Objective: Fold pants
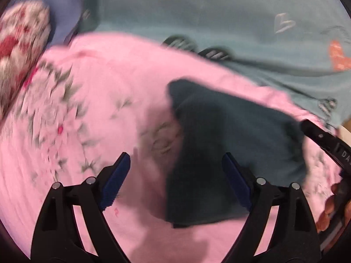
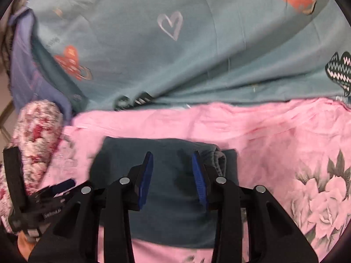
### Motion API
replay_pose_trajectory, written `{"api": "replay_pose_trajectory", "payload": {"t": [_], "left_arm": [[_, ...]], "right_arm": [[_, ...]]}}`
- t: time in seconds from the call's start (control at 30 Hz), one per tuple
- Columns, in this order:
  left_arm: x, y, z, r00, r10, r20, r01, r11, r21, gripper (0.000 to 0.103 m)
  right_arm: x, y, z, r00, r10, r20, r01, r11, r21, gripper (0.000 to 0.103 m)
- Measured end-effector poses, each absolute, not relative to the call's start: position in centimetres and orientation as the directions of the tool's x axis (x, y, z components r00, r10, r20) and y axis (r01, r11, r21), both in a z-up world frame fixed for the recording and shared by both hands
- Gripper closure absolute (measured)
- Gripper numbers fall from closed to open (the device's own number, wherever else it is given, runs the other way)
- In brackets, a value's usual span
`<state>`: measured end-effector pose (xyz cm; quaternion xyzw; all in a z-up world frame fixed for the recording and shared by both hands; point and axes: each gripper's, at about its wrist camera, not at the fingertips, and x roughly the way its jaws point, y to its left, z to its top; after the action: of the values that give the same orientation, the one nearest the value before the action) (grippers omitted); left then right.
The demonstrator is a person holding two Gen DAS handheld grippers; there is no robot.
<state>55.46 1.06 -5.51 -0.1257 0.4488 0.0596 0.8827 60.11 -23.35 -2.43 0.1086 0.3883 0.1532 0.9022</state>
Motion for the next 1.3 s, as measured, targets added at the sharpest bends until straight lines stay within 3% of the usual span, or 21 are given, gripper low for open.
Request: {"api": "replay_pose_trajectory", "payload": {"t": [0.03, 0.07, 0.17, 0.23, 0.37, 0.43, 0.53, 0.6, 0.63, 0.67, 0.7, 0.8, 0.93, 1.07, 1.2, 1.3], "left_arm": [[55.9, 2.2, -6.8, 0.572, 0.001, -0.82, -0.26, 0.949, -0.18, 0.017], [55.8, 2.3, -6.9, 0.601, 0.036, -0.798, -0.254, 0.956, -0.148, 0.013], [55.9, 2.1, -7.4, 0.61, 0.085, -0.788, -0.236, 0.969, -0.078, 0.011], [55.8, 2.4, -7.0, 0.612, 0.066, -0.788, -0.242, 0.964, -0.107, 0.011], [51.7, 1.5, -3.1, 0.676, 0.06, -0.734, -0.203, 0.973, -0.108, 0.013], [48.0, 0.3, 0.2, 0.742, 0.059, -0.667, -0.146, 0.987, -0.074, 0.012], [40.2, -1.3, 5.5, 0.818, -0.024, -0.575, -0.037, 0.995, -0.095, 0.005], [34.8, -1.8, 8.8, 0.852, -0.083, -0.517, 0.024, 0.993, -0.119, 0.002], [31.4, -2.1, 10.8, 0.866, -0.114, -0.486, 0.065, 0.991, -0.118, 0.002], [28.9, -2.5, 12.3, 0.877, -0.132, -0.463, 0.09, 0.99, -0.113, 0.002], [26.0, -2.8, 13.9, 0.889, -0.142, -0.436, 0.108, 0.989, -0.102, 0.002], [17.8, -2.7, 17.3, 0.89, -0.179, -0.419, 0.146, 0.983, -0.111, 0.002], [9.8, -2.5, 17.5, 0.848, -0.219, -0.483, 0.173, 0.975, -0.137, 0.002], [4.4, -3.3, 13.2, 0.829, -0.167, -0.533, 0.147, 0.986, -0.081, 0.002], [0.3, -3.7, 8.6, 0.858, -0.11, -0.502, 0.104, 0.994, -0.039, 0.002], [-0.9, -3.3, 6.1, 0.841, -0.16, -0.517, 0.124, 0.987, -0.104, 0.002]], "right_arm": [[61.1, -23.2, -3.5, 0.636, 0.313, -0.705, -0.152, 0.947, 0.283, 0.082], [62.0, -23.4, -5.0, 0.613, 0.279, -0.739, -0.122, 0.958, 0.26, 0.099], [62.2, -23.5, -5.5, 0.633, 0.278, -0.722, -0.146, 0.959, 0.242, 0.102], [61.7, -23.7, -4.9, 0.64, 0.297, -0.709, -0.149, 0.953, 0.265, 0.095], [56.5, -25.1, -0.6, 0.712, 0.344, -0.612, -0.201, 0.935, 0.292, 0.067], [52.4, -25.6, 2.5, 0.734, 0.334, -0.592, -0.223, 0.941, 0.255, 0.066], [45.0, -26.9, 7.1, 0.762, 0.308, -0.57, -0.232, 0.951, 0.204, 0.055], [38.9, -27.8, 10.5, 0.796, 0.267, -0.543, -0.212, 0.964, 0.163, 0.028], [34.8, -28.3, 12.7, 0.814, 0.255, -0.522, -0.21, 0.967, 0.146, 0.021], [31.2, -29.1, 14.4, 0.826, 0.236, -0.511, -0.198, 0.972, 0.13, 0.007], [27.6, -29.4, 16.1, 0.846, 0.22, -0.486, -0.186, 0.975, 0.117, 0.001], [17.0, -30.2, 20.7, 0.904, 0.215, -0.368, -0.2, 0.977, 0.079, 0.001], [7.5, -30.5, 21.9, 0.923, 0.203, -0.328, -0.199, 0.979, 0.048, 0.001], [2.1, -30.2, 17.6, 0.93, 0.187, -0.317, -0.167, 0.982, 0.089, 0.001], [-0.9, -29.4, 11.2, 0.933, 0.15, -0.326, -0.113, 0.985, 0.13, 0.001], [-1.8, -28.6, 7.6, 0.925, 0.115, -0.361, -0.084, 0.991, 0.102, 0.001]]}}
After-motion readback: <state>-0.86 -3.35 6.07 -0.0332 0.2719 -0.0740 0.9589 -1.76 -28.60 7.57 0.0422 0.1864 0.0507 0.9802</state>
